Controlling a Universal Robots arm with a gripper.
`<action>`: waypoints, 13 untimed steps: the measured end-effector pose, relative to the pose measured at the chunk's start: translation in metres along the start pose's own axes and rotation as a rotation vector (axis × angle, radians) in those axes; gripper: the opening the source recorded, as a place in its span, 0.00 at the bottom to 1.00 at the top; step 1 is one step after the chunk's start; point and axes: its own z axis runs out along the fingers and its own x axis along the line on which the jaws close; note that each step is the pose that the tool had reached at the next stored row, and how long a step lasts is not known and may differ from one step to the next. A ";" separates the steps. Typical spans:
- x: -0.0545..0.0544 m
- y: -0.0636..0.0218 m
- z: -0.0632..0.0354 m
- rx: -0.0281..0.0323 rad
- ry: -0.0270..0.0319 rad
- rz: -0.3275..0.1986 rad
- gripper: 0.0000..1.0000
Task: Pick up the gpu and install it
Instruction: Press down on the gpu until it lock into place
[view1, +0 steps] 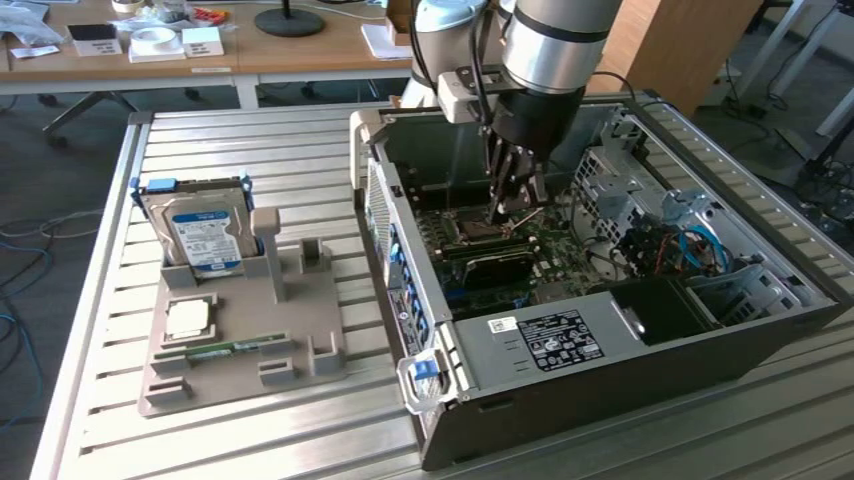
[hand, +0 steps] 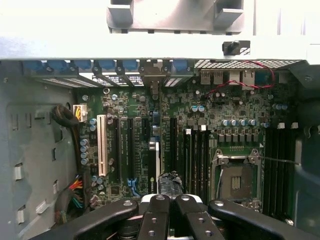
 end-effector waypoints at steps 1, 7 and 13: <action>0.000 0.0000 0.0013 -0.0001 0.0000 -0.001 0.11; 0.000 0.0001 0.0024 -0.0001 0.0001 -0.001 0.11; 0.000 0.0001 0.0046 -0.0002 0.0003 -0.001 0.11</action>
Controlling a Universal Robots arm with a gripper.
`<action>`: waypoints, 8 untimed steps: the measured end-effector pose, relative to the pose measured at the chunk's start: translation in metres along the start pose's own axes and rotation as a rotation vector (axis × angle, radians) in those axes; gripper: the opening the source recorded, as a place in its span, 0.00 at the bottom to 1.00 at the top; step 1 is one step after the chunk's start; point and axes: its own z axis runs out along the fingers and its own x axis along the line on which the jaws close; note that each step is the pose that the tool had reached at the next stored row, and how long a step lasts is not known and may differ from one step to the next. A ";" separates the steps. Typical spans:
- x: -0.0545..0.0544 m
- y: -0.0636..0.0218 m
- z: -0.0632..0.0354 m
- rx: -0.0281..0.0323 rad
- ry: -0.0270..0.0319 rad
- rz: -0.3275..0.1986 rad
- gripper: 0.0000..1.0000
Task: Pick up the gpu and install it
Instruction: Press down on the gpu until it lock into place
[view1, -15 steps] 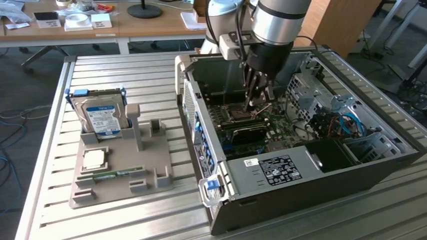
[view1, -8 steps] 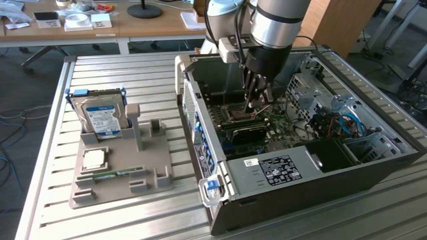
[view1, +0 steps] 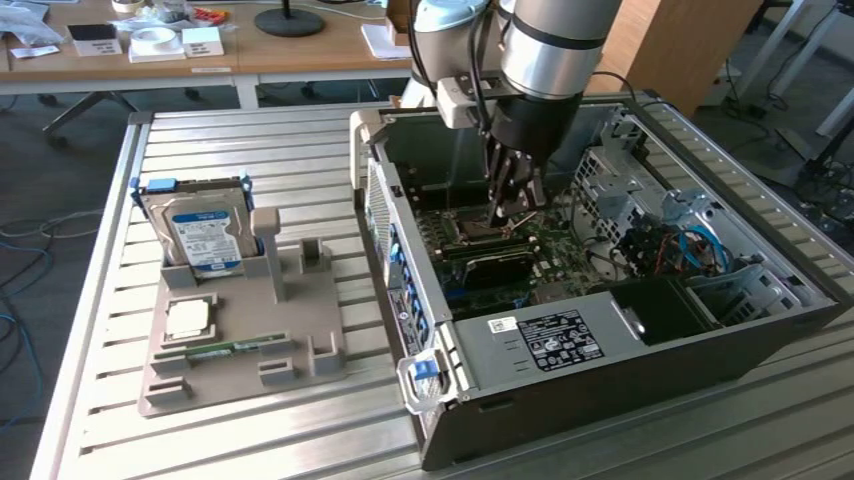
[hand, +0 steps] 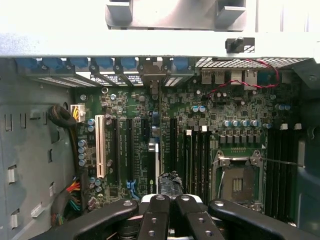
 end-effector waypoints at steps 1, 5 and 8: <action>0.000 0.0000 0.0004 0.0001 -0.0003 0.000 0.11; 0.001 0.0000 0.0024 0.0001 -0.0003 0.000 0.11; 0.002 -0.0001 0.0043 0.0000 -0.0001 0.000 0.11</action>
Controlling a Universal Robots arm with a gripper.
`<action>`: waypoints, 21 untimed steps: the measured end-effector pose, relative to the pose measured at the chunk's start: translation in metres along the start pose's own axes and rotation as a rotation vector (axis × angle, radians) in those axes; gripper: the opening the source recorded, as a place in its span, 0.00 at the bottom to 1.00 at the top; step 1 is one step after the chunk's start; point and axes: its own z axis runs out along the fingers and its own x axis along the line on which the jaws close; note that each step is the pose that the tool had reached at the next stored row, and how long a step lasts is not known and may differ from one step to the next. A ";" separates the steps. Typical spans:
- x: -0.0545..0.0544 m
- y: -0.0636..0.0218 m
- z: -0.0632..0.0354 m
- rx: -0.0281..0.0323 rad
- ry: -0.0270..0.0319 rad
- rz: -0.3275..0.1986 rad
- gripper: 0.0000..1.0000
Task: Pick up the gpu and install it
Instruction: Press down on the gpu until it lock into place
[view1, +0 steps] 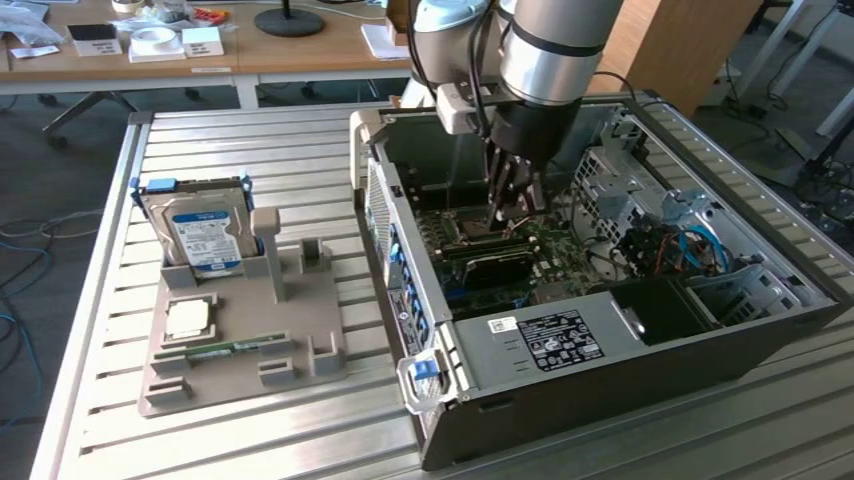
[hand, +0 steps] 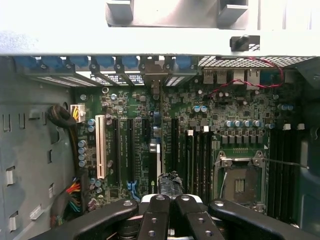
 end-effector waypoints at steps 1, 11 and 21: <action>0.000 0.0000 0.0000 0.0000 0.0001 0.000 0.11; 0.001 -0.0002 0.0110 0.0000 0.0001 0.000 0.11; 0.002 0.0004 0.0191 0.0007 0.0038 0.023 0.11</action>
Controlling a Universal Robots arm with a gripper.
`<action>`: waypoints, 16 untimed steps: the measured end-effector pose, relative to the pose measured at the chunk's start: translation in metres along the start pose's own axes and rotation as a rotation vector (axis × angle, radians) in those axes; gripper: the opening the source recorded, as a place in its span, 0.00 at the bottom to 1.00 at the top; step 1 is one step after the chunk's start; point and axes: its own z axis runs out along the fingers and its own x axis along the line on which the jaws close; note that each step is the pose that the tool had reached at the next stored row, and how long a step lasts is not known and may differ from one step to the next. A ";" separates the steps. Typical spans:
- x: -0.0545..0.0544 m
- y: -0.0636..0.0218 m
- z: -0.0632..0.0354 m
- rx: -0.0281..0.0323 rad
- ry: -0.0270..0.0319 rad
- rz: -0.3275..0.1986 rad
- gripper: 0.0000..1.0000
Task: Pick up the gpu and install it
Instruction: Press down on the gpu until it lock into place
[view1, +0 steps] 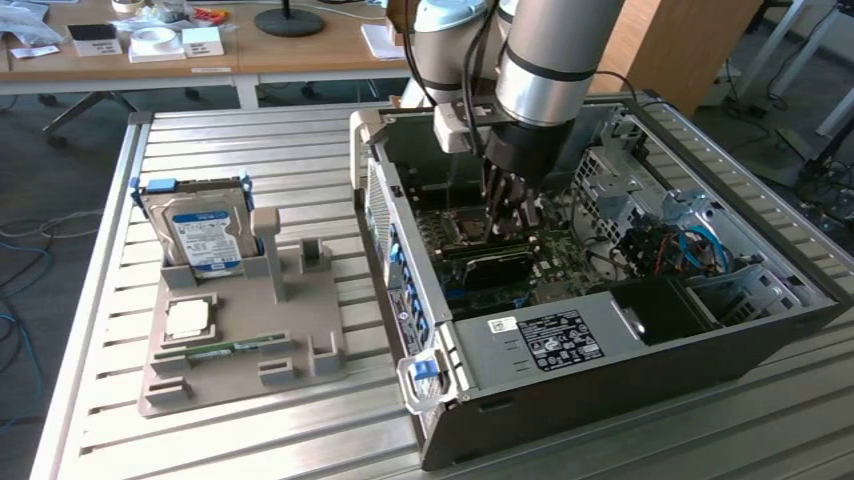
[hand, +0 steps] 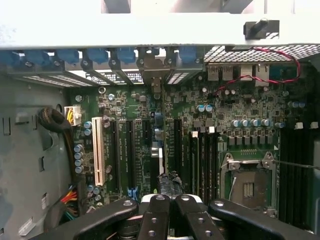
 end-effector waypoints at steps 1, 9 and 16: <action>0.000 0.0000 0.0000 0.0001 0.0008 0.001 0.11; 0.000 0.0001 0.0102 0.0004 0.0016 0.004 0.11; 0.001 0.0001 0.0119 0.0005 0.0020 0.006 0.11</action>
